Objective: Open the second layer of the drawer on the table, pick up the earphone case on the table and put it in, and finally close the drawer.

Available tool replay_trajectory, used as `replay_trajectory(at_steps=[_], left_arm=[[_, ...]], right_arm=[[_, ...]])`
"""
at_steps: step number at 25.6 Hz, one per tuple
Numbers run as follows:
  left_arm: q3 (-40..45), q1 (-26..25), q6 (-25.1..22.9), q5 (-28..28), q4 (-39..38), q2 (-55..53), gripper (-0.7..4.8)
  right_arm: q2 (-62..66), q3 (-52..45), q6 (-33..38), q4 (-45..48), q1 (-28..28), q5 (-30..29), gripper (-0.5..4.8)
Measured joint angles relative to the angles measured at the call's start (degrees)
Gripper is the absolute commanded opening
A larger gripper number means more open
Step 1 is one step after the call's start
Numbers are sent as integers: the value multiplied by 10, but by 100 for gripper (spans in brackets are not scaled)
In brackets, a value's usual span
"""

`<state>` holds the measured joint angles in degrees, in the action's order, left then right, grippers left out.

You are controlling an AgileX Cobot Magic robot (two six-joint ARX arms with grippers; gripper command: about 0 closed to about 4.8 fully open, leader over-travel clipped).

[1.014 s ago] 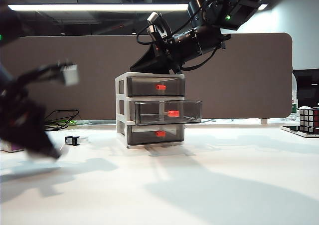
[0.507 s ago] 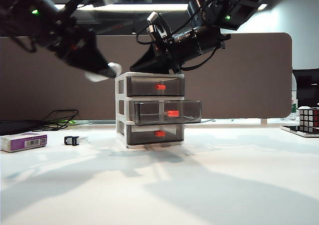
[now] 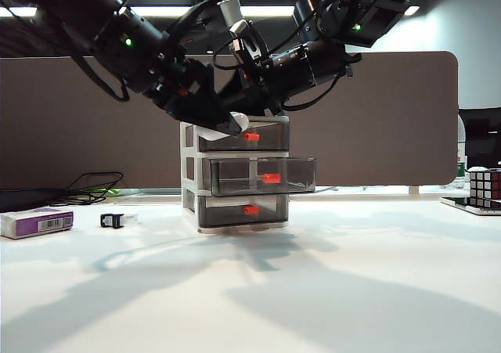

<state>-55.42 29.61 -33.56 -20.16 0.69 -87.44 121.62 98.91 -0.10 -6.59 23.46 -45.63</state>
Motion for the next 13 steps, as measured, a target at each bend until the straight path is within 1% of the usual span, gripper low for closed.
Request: replay_trajectory(at_steps=[4,13], left_arm=[[0,2,17,0,40,-15,17],[-2,4,25,-2,64,-29,17]], right_arm=[[0,0,0,0,1,0,-5],[0,0,-2,0,3,2,-5]])
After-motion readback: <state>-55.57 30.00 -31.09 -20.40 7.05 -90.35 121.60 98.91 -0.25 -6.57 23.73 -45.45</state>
